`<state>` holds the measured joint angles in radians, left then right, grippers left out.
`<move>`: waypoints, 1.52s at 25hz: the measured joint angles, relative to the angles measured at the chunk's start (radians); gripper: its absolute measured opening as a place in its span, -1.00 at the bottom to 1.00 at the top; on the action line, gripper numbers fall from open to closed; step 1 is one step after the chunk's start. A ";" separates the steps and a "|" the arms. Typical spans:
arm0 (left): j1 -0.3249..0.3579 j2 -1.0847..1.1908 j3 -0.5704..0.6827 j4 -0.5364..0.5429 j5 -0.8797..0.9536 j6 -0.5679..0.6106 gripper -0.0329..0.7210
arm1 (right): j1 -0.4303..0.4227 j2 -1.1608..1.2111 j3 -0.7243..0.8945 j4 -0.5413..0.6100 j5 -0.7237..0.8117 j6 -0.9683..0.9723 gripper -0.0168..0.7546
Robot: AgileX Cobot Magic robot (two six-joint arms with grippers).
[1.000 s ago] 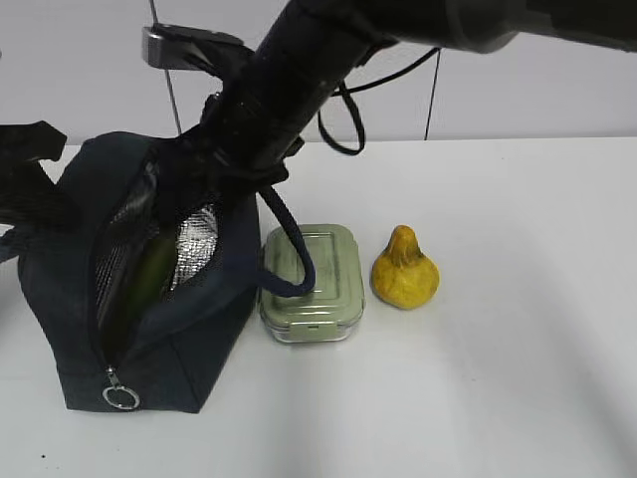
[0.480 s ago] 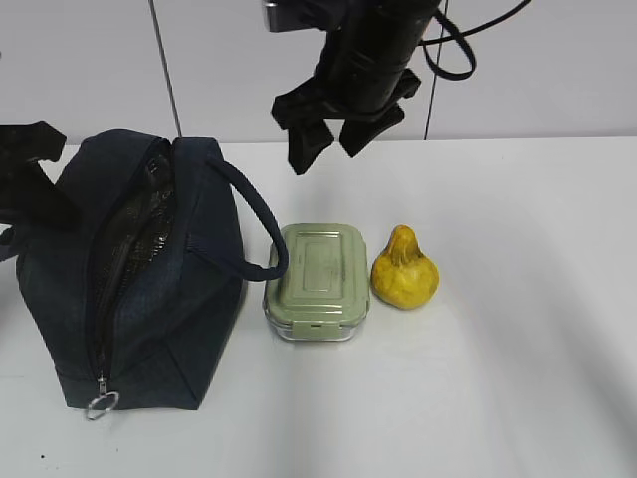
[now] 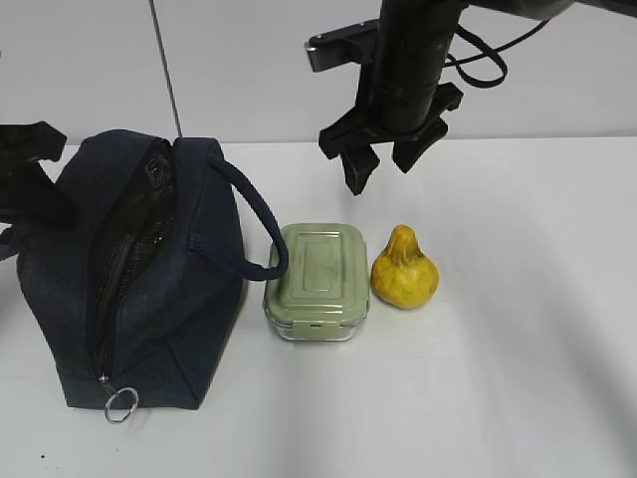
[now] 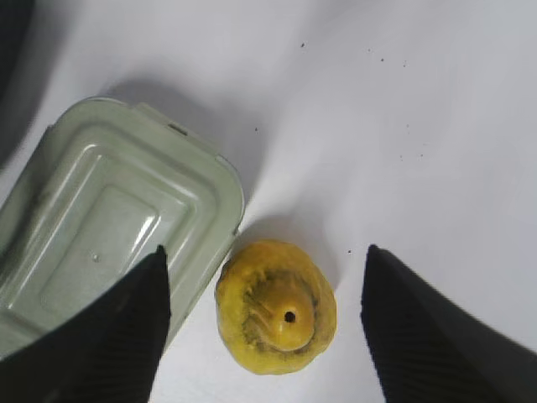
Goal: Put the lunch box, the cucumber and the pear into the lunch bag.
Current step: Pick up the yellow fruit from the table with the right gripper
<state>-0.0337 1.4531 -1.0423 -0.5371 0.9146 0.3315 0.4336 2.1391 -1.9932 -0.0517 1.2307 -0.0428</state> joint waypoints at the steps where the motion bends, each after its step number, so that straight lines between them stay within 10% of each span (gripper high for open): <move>1: 0.000 0.000 0.000 0.000 0.000 0.000 -0.95 | 0.000 0.006 0.010 -0.014 0.000 0.005 0.41; 23: 0.000 0.000 0.000 0.007 -0.006 0.000 -0.95 | -0.057 0.050 0.157 0.052 -0.005 -0.032 0.32; 38: 0.000 0.000 0.000 0.010 -0.009 0.000 -0.95 | -0.057 0.048 0.157 0.059 -0.005 -0.053 -0.43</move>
<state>-0.0337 1.4531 -1.0423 -0.5275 0.9052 0.3315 0.3763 2.1869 -1.8367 0.0073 1.2253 -0.0959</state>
